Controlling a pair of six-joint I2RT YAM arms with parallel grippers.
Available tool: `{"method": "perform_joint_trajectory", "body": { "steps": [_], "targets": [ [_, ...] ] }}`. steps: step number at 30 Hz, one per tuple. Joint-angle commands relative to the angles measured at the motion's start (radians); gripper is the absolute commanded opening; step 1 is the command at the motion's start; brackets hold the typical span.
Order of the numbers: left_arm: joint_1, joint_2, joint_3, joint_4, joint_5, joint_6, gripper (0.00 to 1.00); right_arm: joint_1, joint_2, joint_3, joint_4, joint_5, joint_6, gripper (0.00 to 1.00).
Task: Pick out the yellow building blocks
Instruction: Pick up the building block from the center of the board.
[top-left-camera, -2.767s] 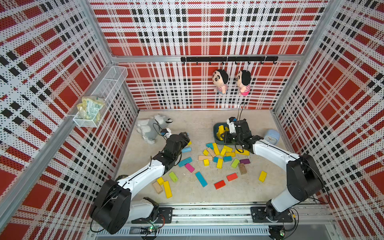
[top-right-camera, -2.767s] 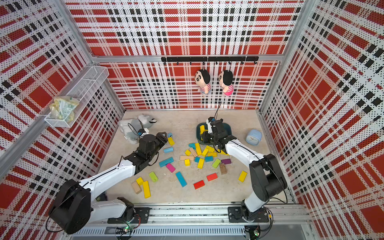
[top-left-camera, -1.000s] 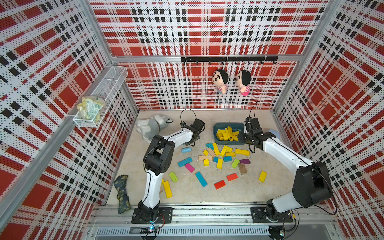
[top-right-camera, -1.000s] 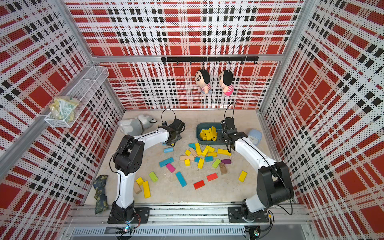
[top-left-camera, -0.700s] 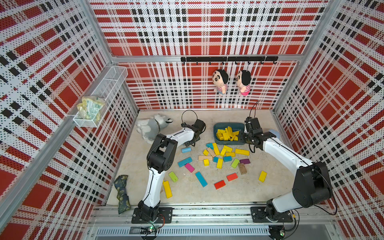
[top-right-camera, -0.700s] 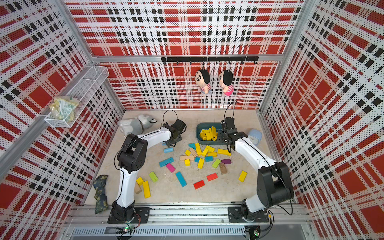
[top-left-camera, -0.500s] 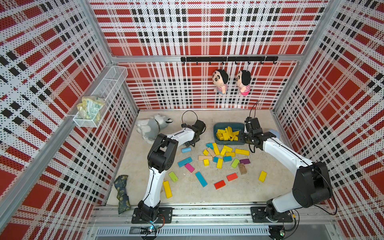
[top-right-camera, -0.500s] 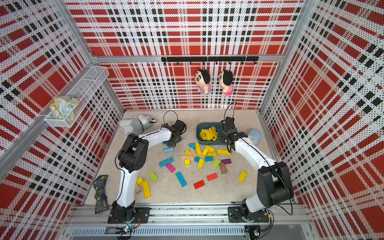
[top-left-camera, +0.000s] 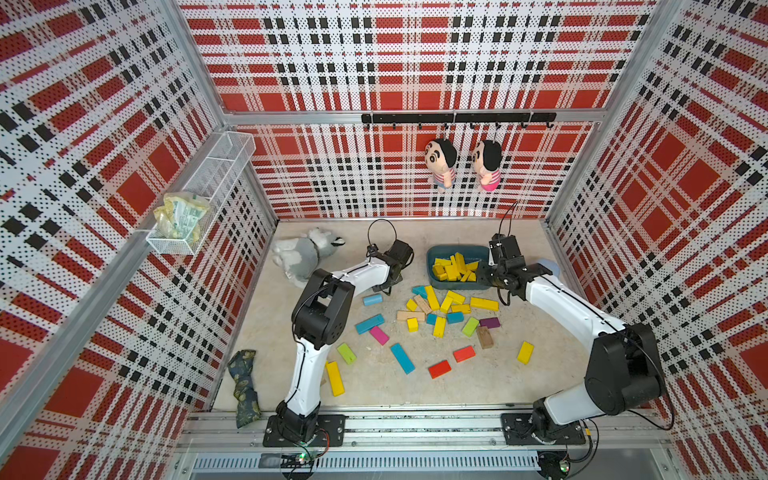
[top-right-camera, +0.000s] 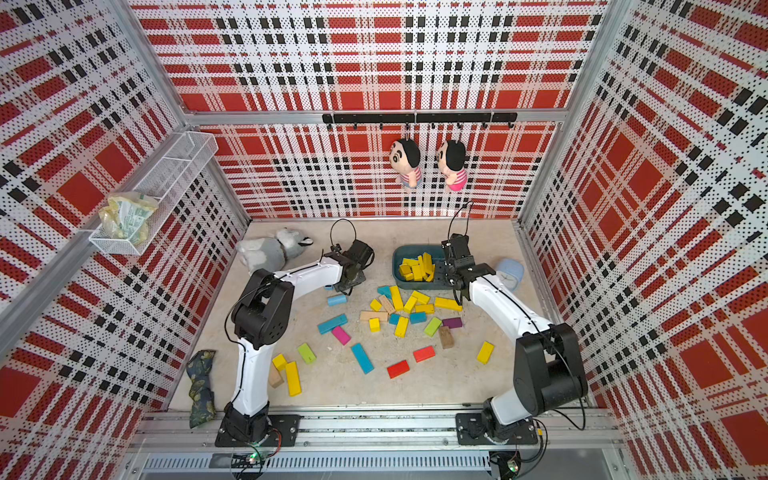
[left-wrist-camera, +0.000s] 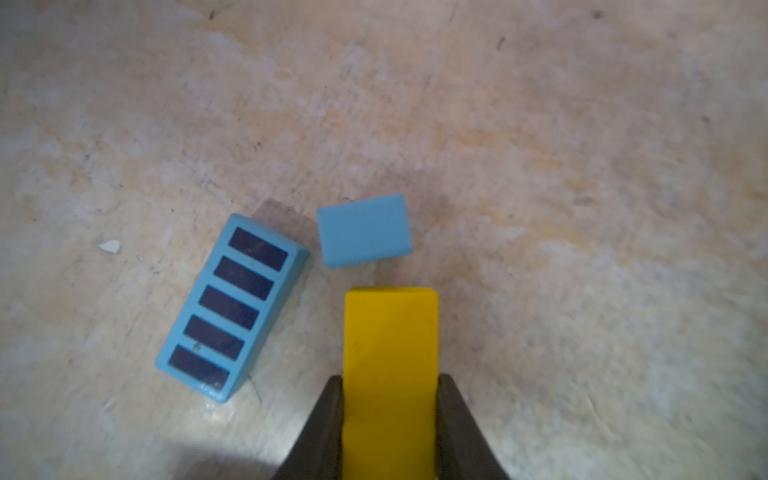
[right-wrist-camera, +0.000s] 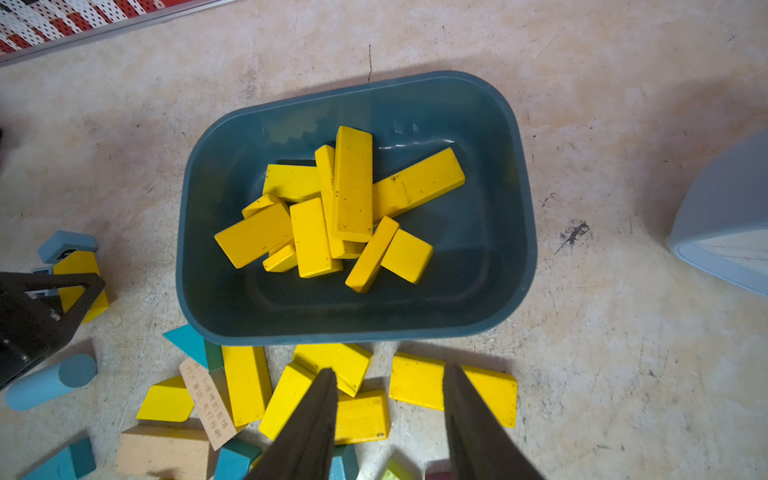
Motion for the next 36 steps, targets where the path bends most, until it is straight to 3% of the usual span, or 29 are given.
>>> {"method": "perform_joint_trajectory", "body": {
  "steps": [1, 9, 14, 21, 27, 36],
  "targets": [
    [-0.027, -0.155, -0.063, 0.16, 0.02, 0.094, 0.0, -0.005, -0.043, -0.003, 0.031, -0.041, 0.018, 0.46],
    [-0.093, -0.454, -0.429, 0.728, 0.174, 0.261, 0.0, 0.025, -0.03, 0.065, 0.071, -0.286, 0.037, 0.47],
    [-0.174, -0.586, -0.559, 0.983, 0.161, 0.434, 0.0, 0.051, -0.036, 0.153, 0.051, -0.392, 0.024, 0.5],
    [-0.216, -0.603, -0.558, 1.031, 0.216, 0.604, 0.0, 0.118, -0.006, 0.293, -0.01, -0.504, -0.031, 0.56],
    [-0.29, -0.59, -0.528, 1.037, 0.162, 0.782, 0.0, 0.161, 0.041, 0.39, -0.108, -0.485, -0.066, 0.57],
    [-0.325, -0.59, -0.529, 1.039, 0.148, 0.823, 0.0, 0.162, 0.055, 0.416, -0.171, -0.414, -0.076, 0.54]
  ]
}}
